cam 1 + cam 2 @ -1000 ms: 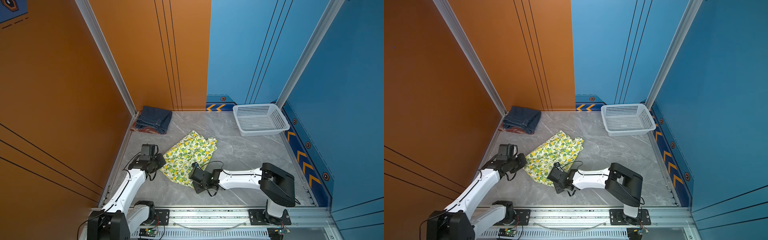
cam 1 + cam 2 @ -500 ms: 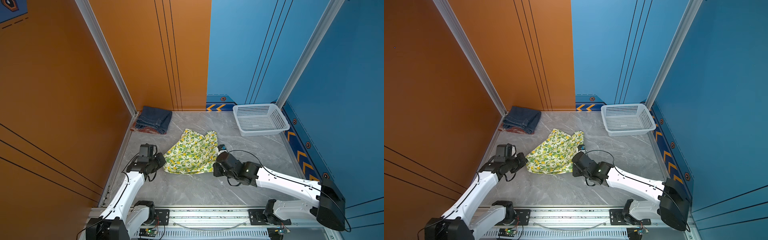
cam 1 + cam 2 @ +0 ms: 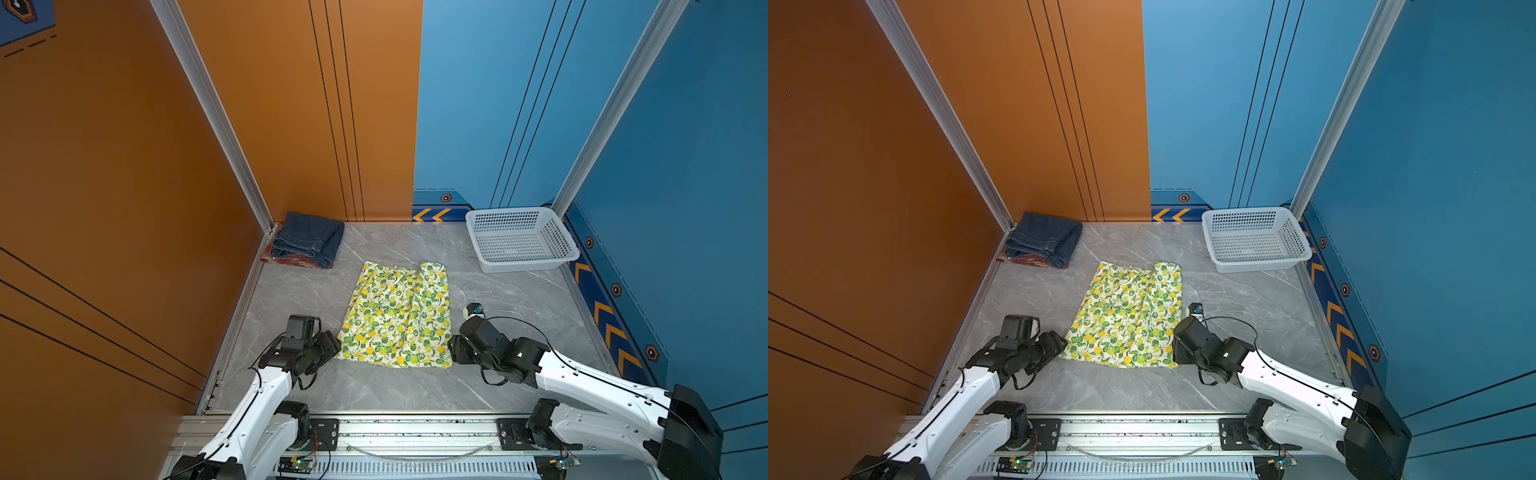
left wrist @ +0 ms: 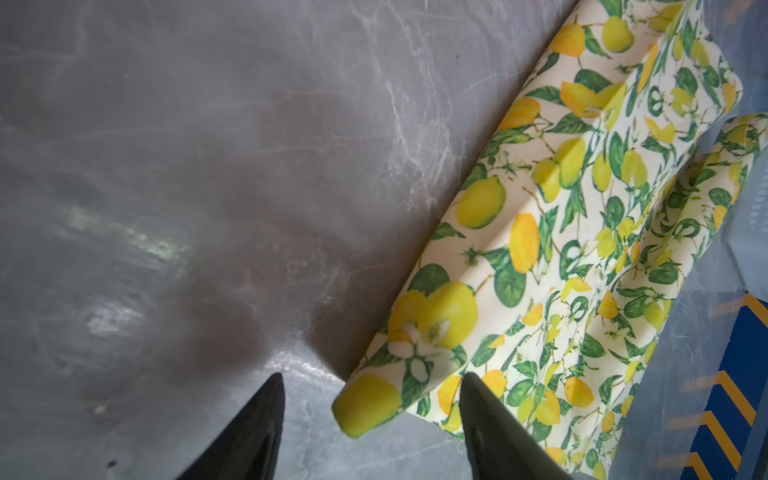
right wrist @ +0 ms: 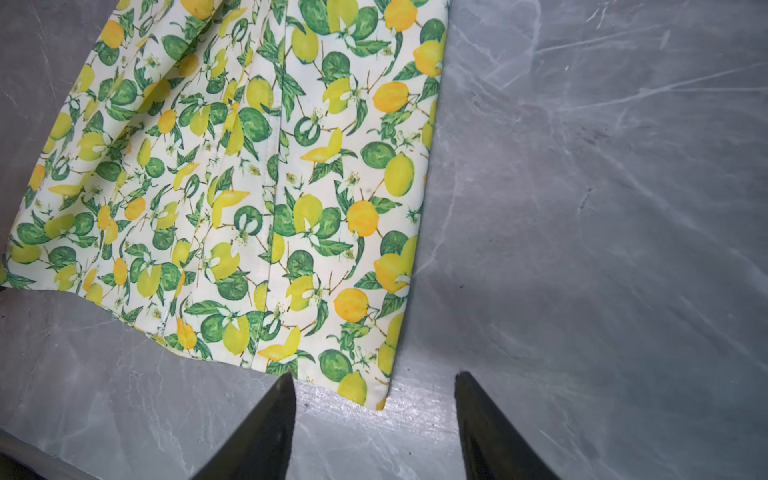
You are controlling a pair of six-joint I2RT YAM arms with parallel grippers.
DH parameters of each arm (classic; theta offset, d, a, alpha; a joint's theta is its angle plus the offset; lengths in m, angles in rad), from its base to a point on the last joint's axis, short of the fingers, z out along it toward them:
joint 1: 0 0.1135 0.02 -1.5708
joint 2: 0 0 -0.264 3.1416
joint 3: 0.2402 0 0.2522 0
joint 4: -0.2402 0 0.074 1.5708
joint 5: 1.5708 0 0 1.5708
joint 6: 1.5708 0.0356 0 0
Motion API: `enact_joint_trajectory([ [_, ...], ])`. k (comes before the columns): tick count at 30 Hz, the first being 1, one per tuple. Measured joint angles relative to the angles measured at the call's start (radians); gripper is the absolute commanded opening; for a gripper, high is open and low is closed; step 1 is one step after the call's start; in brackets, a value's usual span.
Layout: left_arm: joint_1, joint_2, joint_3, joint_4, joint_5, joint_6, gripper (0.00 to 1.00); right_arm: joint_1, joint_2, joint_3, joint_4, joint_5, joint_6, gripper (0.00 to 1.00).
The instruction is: Fold and stack the skirts
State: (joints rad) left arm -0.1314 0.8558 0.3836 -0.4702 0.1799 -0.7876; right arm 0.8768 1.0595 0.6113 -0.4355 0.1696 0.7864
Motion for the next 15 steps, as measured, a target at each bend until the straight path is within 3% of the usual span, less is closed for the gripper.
enact_joint_trajectory([
  [8,-0.153,0.071,0.017,-0.006,-0.089,0.010,0.60,0.000,0.076,-0.058,0.071,-0.054,0.071,0.55],
  [15,-0.185,0.116,0.021,-0.005,-0.155,0.026,0.52,0.007,0.168,-0.108,0.180,-0.099,0.131,0.53],
])
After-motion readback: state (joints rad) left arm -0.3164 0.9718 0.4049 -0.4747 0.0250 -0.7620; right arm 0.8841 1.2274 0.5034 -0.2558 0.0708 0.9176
